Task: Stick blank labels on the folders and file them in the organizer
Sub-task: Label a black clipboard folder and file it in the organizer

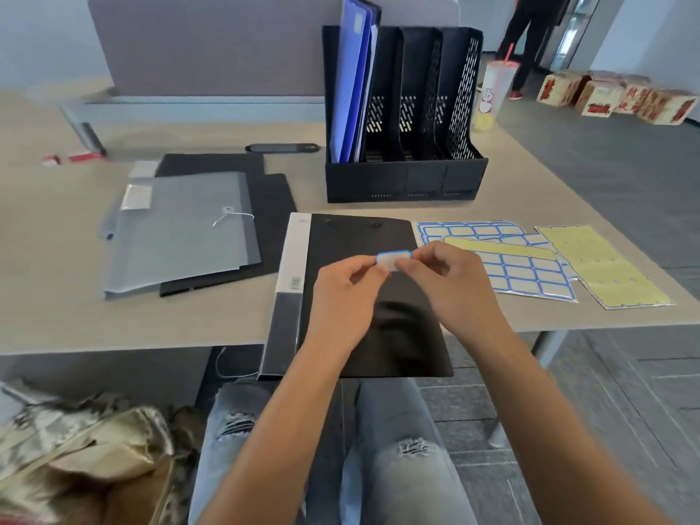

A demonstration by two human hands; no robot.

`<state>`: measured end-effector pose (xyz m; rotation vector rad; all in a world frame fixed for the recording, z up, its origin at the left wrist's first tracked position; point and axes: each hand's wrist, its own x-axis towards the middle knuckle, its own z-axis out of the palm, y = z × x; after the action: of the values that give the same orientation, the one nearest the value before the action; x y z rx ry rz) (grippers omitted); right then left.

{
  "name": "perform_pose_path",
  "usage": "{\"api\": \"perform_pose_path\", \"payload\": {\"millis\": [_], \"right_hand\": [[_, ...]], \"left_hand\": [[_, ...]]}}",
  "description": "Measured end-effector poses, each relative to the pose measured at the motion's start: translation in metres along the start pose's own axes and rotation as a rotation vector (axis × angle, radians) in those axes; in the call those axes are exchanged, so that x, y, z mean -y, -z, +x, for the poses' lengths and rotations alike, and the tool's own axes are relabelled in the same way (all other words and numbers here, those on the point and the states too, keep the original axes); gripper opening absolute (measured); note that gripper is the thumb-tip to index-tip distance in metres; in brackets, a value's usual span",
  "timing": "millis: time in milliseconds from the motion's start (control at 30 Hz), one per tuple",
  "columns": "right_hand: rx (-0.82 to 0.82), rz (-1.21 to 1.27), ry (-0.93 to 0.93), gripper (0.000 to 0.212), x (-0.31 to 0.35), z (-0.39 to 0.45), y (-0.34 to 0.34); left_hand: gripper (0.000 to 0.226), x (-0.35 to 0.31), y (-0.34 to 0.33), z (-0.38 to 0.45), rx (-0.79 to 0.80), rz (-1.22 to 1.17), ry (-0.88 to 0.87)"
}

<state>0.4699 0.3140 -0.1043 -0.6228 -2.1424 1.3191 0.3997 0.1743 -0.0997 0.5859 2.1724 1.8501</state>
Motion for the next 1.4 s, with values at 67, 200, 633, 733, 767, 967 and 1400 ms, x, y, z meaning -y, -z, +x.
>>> {"api": "perform_pose_path", "payload": {"millis": [67, 200, 633, 733, 767, 967, 1400], "right_hand": [[-0.035, -0.006, -0.032, 0.014, -0.003, 0.003, -0.002], [-0.053, 0.020, -0.132, 0.019, -0.014, 0.008, -0.005], [-0.182, 0.242, -0.231, 0.012, -0.030, 0.014, -0.023], [-0.223, 0.308, -0.235, 0.013, -0.031, 0.014, -0.023], [-0.234, 0.294, -0.224, 0.013, -0.033, 0.013, -0.024], [-0.266, 0.204, -0.172, 0.012, -0.039, 0.010, -0.027], [-0.295, 0.115, -0.090, 0.017, -0.048, 0.009, -0.036]], "left_hand": [[0.029, 0.009, 0.003, 0.006, -0.028, 0.190, -0.007], [0.057, 0.025, 0.015, 0.020, 0.021, 0.724, -0.127], [0.039, 0.013, 0.002, 0.069, 0.119, 1.137, -0.057], [0.038, 0.014, -0.010, 0.108, 0.136, 1.143, -0.073], [0.041, 0.017, -0.013, 0.120, 0.152, 1.146, -0.086], [0.065, 0.047, -0.020, 0.178, 0.261, 1.174, -0.167], [0.076, 0.050, -0.019, 0.193, 0.081, 1.226, -0.294]]}}
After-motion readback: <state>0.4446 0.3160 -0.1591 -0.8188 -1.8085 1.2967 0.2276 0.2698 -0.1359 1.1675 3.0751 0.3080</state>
